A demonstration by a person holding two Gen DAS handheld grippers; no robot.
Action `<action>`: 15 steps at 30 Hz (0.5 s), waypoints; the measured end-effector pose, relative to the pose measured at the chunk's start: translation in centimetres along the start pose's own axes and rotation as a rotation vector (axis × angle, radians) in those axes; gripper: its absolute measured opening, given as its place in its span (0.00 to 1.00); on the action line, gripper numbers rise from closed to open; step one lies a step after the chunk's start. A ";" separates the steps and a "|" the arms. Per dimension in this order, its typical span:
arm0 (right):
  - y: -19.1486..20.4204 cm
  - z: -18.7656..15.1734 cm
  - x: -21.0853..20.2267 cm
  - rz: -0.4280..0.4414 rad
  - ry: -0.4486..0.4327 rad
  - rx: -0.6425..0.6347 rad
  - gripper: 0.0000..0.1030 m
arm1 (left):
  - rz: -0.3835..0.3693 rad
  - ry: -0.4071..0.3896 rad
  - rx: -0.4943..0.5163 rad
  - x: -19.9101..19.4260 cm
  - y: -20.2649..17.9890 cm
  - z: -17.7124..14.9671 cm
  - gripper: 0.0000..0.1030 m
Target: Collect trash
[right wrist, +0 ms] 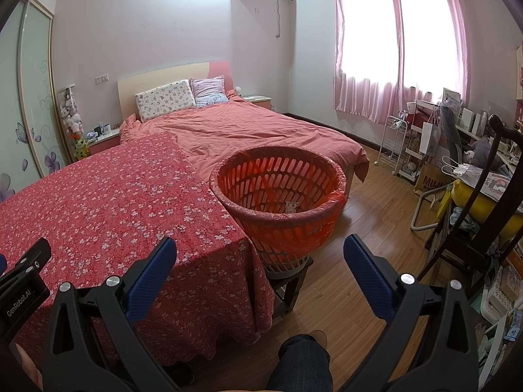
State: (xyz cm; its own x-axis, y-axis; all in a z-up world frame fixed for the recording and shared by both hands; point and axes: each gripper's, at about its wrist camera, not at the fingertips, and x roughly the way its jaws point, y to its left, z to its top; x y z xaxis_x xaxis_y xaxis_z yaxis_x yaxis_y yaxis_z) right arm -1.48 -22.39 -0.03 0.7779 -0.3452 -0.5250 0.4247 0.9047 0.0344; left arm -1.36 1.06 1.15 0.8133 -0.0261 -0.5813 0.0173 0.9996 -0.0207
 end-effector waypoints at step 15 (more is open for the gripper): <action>0.0 0.1 0.0 0.000 0.001 0.000 0.98 | -0.001 0.001 0.001 0.0 0.0 0.0 0.96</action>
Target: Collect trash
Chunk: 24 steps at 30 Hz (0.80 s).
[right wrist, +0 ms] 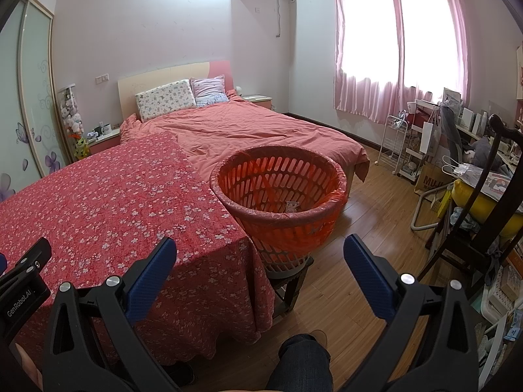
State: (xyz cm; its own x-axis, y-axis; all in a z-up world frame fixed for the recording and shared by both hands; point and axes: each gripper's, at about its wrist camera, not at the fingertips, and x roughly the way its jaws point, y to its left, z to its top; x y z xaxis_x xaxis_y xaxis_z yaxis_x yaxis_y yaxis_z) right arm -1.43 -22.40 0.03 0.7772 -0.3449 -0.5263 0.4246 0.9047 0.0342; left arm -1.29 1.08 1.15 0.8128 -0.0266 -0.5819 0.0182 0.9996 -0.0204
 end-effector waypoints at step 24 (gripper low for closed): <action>0.1 0.0 0.0 0.001 0.001 -0.001 0.98 | 0.003 0.006 0.009 0.0 0.4 -0.2 0.96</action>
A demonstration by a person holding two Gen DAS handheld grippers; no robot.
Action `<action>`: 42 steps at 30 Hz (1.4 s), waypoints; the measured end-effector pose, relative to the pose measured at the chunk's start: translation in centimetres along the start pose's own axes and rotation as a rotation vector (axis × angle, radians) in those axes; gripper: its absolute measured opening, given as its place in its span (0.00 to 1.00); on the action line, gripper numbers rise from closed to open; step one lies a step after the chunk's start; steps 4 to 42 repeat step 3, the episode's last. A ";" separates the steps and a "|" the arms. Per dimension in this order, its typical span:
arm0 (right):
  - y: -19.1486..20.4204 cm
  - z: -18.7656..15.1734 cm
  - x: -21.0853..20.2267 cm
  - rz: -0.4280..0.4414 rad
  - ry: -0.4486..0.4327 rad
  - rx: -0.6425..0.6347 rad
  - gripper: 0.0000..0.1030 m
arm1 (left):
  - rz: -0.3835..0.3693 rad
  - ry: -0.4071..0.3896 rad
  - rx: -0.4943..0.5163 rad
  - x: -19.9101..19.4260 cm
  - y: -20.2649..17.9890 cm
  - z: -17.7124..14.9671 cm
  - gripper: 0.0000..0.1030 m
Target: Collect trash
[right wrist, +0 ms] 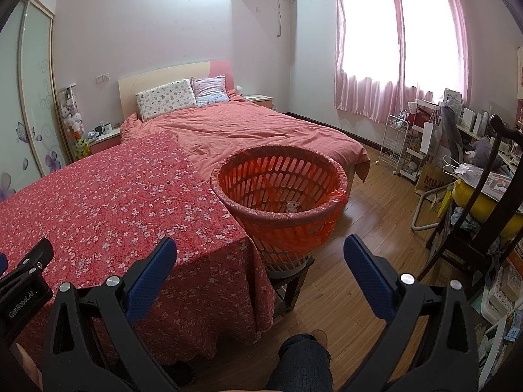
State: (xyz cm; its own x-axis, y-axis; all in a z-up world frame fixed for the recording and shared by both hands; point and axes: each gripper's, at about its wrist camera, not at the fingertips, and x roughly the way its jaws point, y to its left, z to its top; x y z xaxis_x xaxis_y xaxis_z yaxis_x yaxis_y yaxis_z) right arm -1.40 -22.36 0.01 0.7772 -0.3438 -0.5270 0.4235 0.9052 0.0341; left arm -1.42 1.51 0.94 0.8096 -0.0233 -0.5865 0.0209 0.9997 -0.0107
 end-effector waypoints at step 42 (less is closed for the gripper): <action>0.0 0.1 0.0 0.000 0.000 0.000 0.98 | -0.001 0.002 0.003 0.0 0.0 0.0 0.96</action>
